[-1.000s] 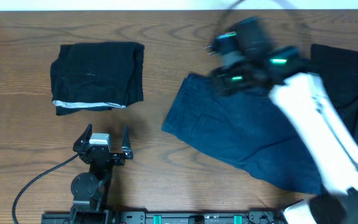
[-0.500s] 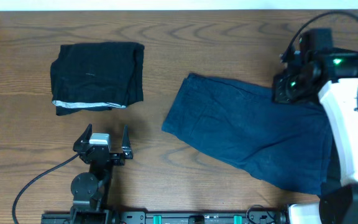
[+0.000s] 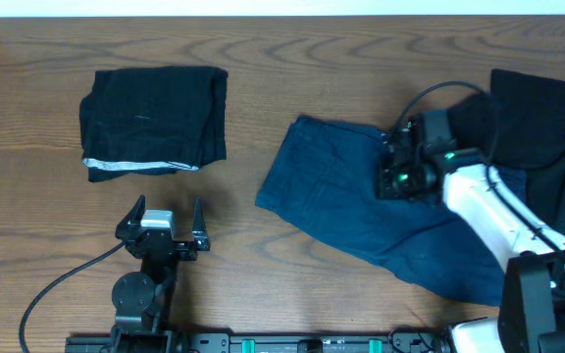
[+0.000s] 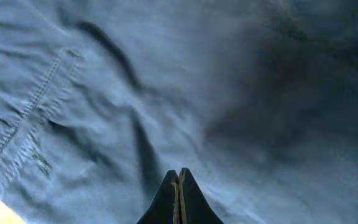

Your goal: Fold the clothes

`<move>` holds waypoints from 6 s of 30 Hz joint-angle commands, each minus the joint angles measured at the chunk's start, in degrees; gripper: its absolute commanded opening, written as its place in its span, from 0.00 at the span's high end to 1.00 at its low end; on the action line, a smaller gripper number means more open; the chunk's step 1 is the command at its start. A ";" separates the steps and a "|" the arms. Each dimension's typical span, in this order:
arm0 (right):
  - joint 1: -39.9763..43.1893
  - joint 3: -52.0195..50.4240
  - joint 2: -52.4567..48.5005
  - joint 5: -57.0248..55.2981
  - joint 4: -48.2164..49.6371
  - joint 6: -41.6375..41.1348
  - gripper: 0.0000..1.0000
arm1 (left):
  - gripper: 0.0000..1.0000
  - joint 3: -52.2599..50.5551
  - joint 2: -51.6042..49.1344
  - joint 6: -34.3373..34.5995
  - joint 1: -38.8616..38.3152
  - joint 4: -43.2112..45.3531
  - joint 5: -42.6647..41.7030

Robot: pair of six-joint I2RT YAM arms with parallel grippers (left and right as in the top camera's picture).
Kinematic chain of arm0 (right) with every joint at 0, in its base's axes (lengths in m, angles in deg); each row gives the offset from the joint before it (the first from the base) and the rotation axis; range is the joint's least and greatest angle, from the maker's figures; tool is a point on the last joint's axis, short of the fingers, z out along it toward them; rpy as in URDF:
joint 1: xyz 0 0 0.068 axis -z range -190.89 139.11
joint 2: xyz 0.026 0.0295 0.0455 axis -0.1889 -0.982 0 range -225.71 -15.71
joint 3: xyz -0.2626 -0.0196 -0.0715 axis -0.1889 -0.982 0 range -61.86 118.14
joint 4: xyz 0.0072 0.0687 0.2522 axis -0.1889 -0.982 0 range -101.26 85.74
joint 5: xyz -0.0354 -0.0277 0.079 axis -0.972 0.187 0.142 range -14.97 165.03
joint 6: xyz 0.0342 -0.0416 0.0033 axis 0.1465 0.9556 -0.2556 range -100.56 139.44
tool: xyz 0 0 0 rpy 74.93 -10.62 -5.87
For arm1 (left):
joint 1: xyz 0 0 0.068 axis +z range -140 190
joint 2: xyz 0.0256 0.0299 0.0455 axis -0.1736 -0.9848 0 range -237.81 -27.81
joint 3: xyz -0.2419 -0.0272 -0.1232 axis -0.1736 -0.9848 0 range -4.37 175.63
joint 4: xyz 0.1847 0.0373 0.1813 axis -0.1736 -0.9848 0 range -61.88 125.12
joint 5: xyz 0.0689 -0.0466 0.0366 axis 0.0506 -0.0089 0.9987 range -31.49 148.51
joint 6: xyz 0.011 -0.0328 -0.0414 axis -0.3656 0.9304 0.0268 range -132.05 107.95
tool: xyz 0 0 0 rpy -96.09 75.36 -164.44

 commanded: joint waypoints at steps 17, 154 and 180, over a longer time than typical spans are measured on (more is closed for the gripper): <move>-12.98 8.24 -13.11 -2.93 -2.78 -5.95 0.99 | 0.02 -0.94 0.35 -0.55 -0.28 -2.10 0.70; 33.24 37.20 -6.03 0.44 -26.32 4.52 0.01 | 0.02 -0.94 -0.02 -0.55 -0.28 -2.10 0.70; 33.24 37.20 -6.03 0.39 -26.34 4.52 0.01 | 0.02 -0.94 -0.57 -0.55 -0.28 -2.10 0.70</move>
